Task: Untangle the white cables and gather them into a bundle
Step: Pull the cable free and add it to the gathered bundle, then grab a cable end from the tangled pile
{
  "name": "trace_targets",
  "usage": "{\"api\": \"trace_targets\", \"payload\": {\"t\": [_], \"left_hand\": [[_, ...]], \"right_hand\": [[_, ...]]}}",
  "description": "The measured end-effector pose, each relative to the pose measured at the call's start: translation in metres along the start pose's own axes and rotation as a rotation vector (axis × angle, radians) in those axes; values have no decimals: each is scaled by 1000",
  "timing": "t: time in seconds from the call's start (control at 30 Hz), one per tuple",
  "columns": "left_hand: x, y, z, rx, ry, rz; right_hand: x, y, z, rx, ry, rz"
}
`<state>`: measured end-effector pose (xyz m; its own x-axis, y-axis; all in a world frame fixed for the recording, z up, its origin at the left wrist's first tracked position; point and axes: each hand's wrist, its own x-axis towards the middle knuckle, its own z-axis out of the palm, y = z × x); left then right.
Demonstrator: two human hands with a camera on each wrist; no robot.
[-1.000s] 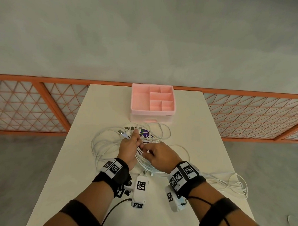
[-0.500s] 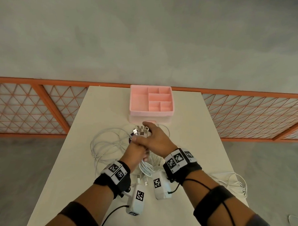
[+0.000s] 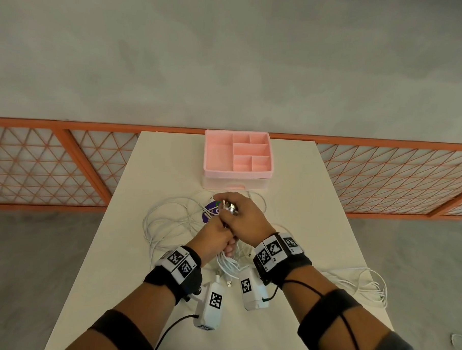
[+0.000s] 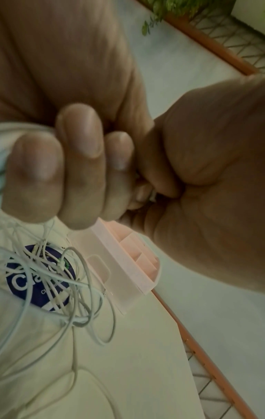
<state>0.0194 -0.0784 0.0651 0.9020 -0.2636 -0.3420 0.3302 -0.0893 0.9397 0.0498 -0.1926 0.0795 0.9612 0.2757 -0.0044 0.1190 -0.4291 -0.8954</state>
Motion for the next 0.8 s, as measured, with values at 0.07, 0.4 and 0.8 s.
{"api": "trace_targets", "payload": {"t": [0.07,0.4,0.8], "left_hand": [[3,-2,-3,46,25,13],[4,-10,-5,150,50,49],[18,14,-38,-660,339,15]], "right_hand": [[0,-1,-1,-48,21,-6],[-2,1,2,-200,-5,-43],[-47,76,-26,-270,-161,239]]}}
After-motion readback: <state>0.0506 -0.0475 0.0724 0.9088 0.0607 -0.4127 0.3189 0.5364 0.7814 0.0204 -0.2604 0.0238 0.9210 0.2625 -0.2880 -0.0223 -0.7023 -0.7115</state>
